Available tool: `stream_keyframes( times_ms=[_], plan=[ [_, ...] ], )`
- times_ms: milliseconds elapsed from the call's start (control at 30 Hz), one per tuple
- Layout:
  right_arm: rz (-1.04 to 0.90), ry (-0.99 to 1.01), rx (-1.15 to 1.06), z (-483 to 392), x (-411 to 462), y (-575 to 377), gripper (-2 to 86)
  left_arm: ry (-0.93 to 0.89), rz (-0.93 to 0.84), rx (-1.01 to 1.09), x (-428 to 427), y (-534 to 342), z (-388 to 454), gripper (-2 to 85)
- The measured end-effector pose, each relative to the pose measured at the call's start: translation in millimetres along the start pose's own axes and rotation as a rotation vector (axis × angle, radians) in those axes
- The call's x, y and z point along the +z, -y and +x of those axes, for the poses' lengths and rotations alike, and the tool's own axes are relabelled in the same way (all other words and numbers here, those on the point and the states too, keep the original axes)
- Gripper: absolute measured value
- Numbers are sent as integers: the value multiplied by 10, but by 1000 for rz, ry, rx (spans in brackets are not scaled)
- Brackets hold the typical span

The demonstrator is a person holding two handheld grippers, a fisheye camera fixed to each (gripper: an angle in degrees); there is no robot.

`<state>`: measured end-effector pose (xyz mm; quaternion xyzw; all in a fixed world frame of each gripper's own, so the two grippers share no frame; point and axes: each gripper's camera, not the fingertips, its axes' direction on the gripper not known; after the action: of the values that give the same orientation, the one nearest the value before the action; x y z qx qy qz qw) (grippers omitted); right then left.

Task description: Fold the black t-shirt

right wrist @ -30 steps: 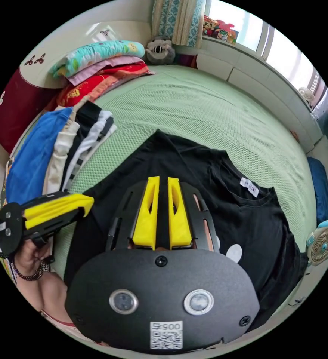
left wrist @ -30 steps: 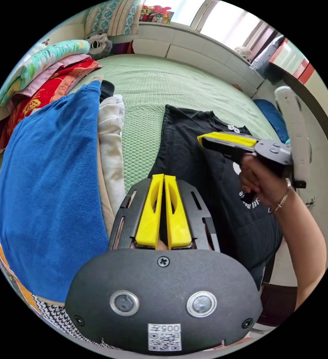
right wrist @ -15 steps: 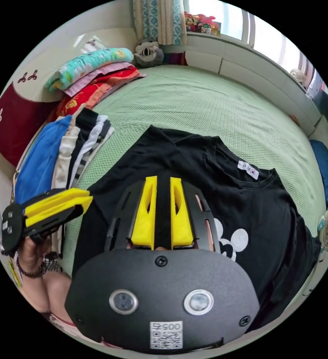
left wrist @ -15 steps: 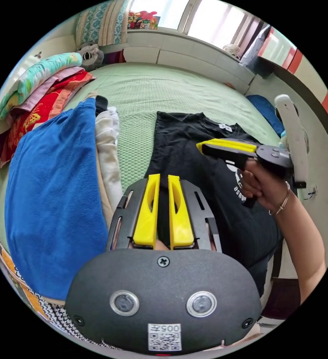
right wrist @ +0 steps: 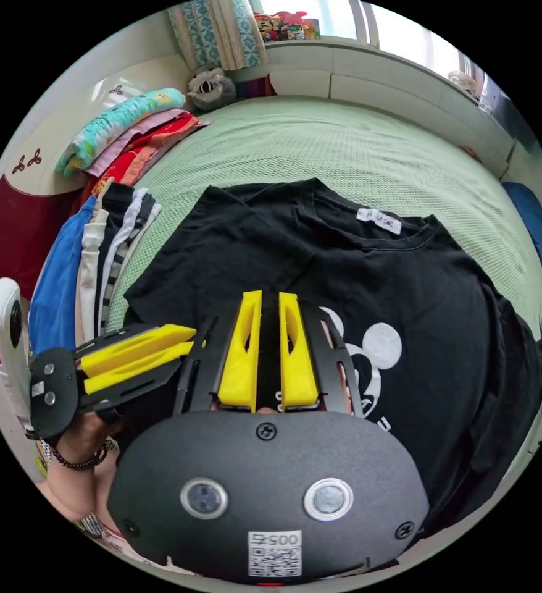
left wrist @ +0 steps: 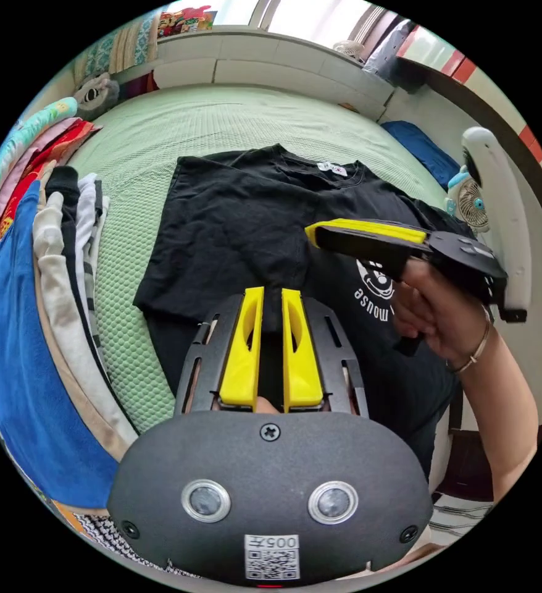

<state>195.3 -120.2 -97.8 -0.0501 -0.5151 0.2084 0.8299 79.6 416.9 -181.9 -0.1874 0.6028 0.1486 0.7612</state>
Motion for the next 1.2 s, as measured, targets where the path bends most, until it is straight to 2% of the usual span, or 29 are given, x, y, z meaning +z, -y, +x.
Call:
stream_keyframes(
  times_ms=[133,267,467,567,633,733,800,867,967,1033,1200],
  plan=[
    [7,-126,-51,160,-334,-391,56,1,45,-16,-109,-44,168,62],
    [-5,-153,-68,453,-650,-898,68,-20,112,49,-257,-131,532,57],
    [-49,-161,40,1065,-1054,-1772,67,-41,71,196,-108,-217,1284,58],
    [-105,-234,98,1301,-1122,-2093,52,-21,60,274,-27,-254,1678,62],
    [-70,-228,92,1442,-1200,-2292,40,2,53,312,30,-278,1879,62],
    [-79,-159,162,1621,-1318,-2382,43,-13,33,345,114,-300,2130,64],
    [-103,-197,166,1675,-1405,-2389,52,-66,33,355,149,-305,2254,69],
    [-59,-253,160,1752,-1587,-2382,57,-110,44,370,153,-299,2323,74],
    [112,-253,199,2061,-2008,-2309,72,-107,56,378,154,-282,2394,76],
    [166,-247,304,2465,-2204,-2178,82,-94,54,380,171,-277,2407,77],
    [140,-279,500,3218,-2213,-1910,83,-108,40,351,219,-245,2364,78]
  ],
)
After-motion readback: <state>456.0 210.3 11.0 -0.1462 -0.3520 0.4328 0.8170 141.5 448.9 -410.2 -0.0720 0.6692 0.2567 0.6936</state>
